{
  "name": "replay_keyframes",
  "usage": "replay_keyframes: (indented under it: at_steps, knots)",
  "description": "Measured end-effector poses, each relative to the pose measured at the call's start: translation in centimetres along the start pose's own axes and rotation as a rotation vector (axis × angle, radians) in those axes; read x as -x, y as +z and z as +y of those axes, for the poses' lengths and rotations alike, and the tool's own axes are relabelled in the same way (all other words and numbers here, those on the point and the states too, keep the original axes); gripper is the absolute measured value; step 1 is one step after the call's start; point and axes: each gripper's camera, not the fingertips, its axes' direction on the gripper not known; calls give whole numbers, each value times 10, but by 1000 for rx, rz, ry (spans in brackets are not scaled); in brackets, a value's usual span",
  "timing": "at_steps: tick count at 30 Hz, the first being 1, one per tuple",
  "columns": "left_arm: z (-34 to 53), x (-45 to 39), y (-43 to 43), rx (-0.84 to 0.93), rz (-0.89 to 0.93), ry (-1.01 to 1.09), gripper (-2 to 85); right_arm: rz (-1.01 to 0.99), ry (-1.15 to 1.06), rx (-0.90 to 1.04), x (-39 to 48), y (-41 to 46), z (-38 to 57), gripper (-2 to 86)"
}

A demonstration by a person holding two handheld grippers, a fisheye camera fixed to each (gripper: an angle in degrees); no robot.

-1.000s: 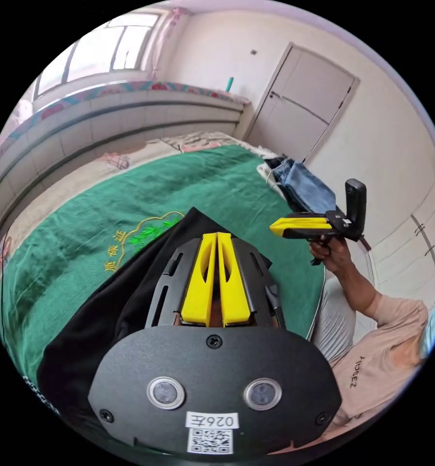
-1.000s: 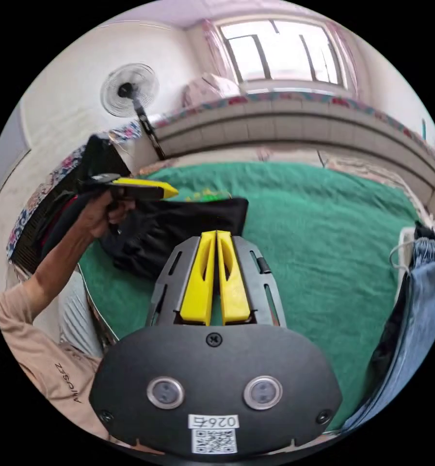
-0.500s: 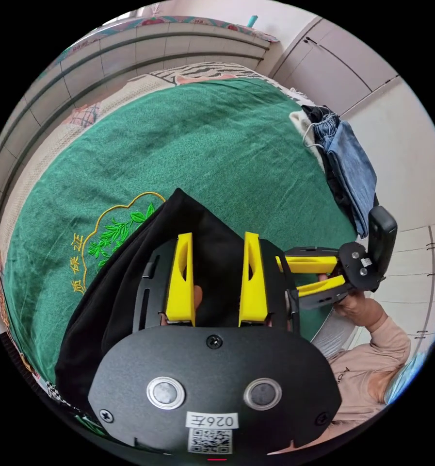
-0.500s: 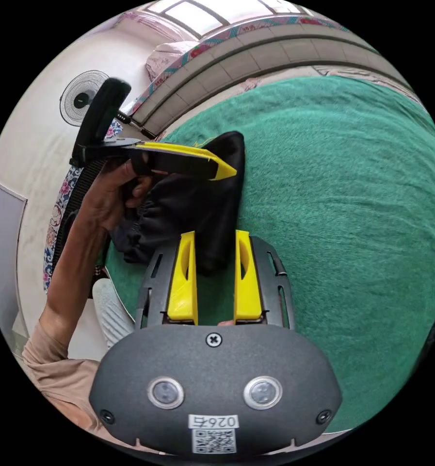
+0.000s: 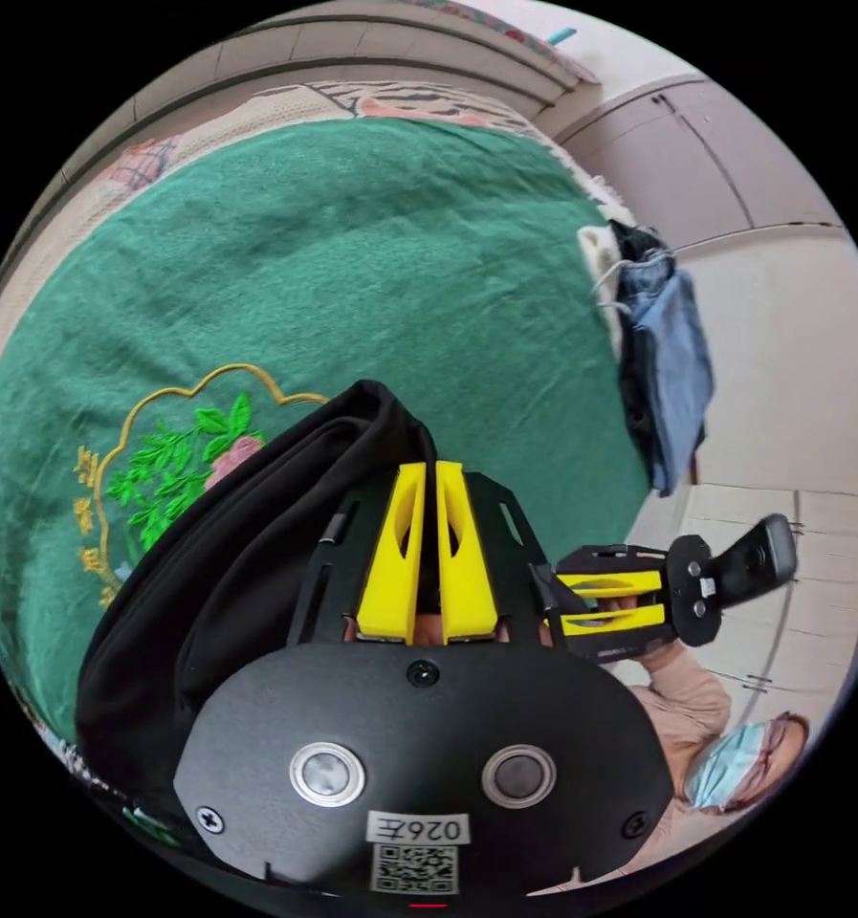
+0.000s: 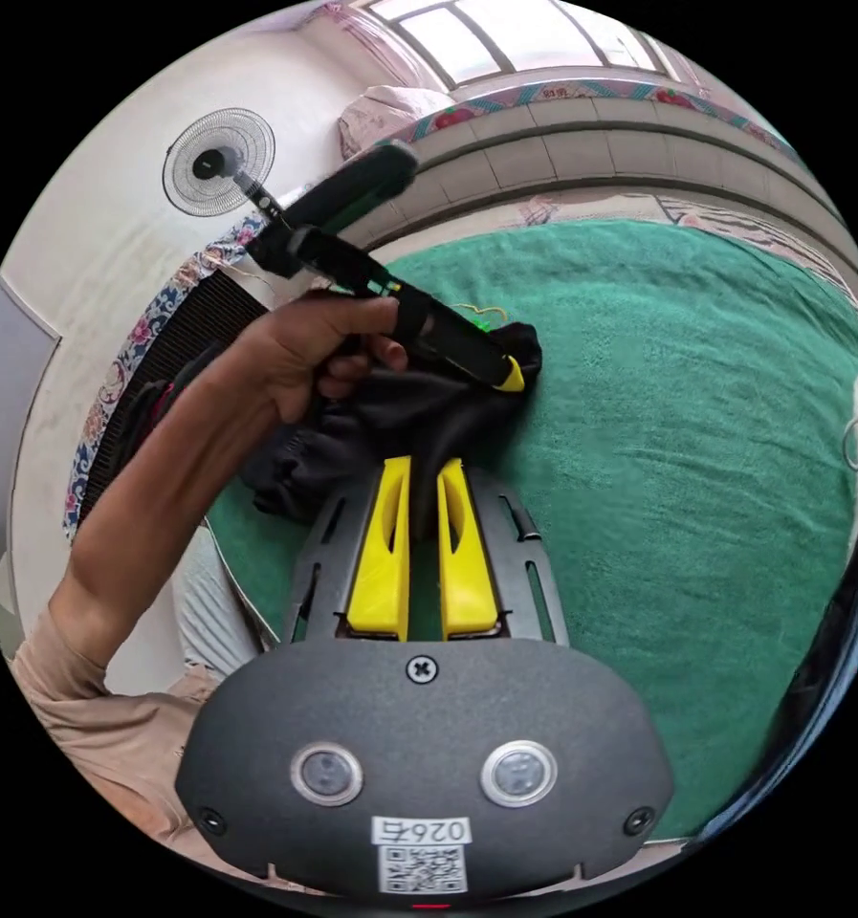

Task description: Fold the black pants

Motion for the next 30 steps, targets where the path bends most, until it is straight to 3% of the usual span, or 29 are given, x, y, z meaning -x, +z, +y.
replay_keyframes:
  at_steps: [5,7,13,18,22,26,30]
  knots:
    - [14,-23,-30,-300,393,125,3,136,41,-186,-6,-113,23,4]
    - [21,-34,-45,-342,461,194,2,155,44,-248,3,-143,31,4]
    - [99,-26,-119,-423,437,356,2,117,-69,-356,89,-175,13,4]
    - [210,65,-186,-536,399,327,3,129,-232,-334,203,-123,-43,5]
    - [322,176,-212,-630,379,211,5,138,-386,-241,304,-34,-98,7]
    - [421,298,-196,-707,393,13,13,126,-555,-113,384,82,-146,23]
    - [478,375,-161,-767,454,-131,34,99,-614,74,403,154,-167,35]
